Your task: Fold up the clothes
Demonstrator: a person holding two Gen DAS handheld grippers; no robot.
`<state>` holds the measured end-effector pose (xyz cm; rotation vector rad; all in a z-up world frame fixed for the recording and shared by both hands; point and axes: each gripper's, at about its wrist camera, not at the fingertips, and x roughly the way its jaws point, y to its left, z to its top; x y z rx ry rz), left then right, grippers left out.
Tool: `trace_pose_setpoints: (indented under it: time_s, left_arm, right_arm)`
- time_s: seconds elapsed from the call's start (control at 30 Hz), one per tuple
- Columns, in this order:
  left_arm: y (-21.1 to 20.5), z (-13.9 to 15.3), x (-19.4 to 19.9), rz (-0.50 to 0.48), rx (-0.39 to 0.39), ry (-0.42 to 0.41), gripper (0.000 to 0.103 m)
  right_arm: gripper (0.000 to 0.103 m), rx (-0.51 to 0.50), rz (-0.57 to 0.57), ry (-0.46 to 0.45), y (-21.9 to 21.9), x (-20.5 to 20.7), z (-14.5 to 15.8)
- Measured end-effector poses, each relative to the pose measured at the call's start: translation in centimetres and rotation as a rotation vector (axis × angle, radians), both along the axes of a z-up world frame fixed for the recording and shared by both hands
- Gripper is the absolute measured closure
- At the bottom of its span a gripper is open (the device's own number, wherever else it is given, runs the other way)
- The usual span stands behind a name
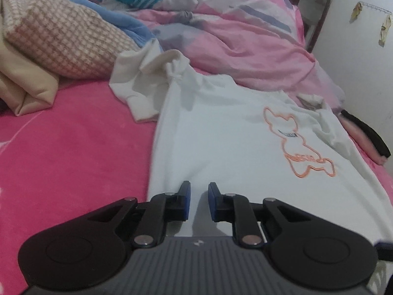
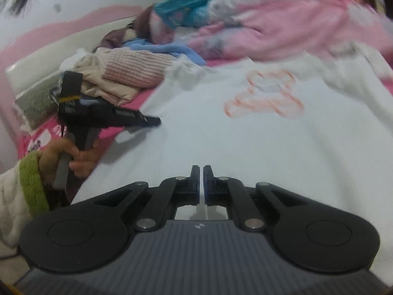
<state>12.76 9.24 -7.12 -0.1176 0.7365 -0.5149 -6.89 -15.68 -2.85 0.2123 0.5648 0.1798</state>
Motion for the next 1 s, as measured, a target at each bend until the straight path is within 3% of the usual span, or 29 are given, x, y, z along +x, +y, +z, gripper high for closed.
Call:
trace_pose_setpoints:
  time_s: [0.13, 0.23, 0.3, 0.43, 0.53, 0.7, 0.83, 1.0]
  left_arm:
    - [0.6, -0.1, 0.3, 0.009, -0.023, 0.010, 0.087]
    - [0.6, -0.1, 0.3, 0.007, -0.020, 0.012, 0.087]
    - [0.6, 0.0, 0.3, 0.009, -0.017, 0.015, 0.087]
    - [0.7, 0.1, 0.7, 0.019, -0.028, 0.047, 0.087]
    - [1.1, 0.2, 0.8, 0.027, -0.046, 0.071, 0.087]
    - [2.0, 0.1, 0.8, 0.045, -0.070, 0.088, 0.087]
    - [3.2, 0.2, 0.7, 0.072, -0.088, 0.097, 0.087]
    - [3.7, 0.6, 0.8, 0.076, -0.114, 0.120, 0.084]
  right_arm:
    - [0.101, -0.046, 0.058, 0.004, 3.0, 4.6, -0.5]
    - [0.102, -0.097, 0.040, 0.069, 3.3, 5.5, -2.3]
    - [0.103, -0.098, 0.007, 0.091, 2.1, 3.9, -2.8]
    - [0.103, -0.176, -0.123, 0.152, -1.2, -0.7, -1.8]
    - [0.102, -0.170, -0.183, 0.169, -2.3, -2.2, -0.4]
    - [0.100, -0.132, -0.025, 0.071, 2.1, 0.0, 0.3]
    - [0.101, -0.098, 0.098, 0.109, 5.3, 0.7, -1.4]
    - [0.100, -0.106, 0.160, 0.132, 6.0, -2.6, -0.6]
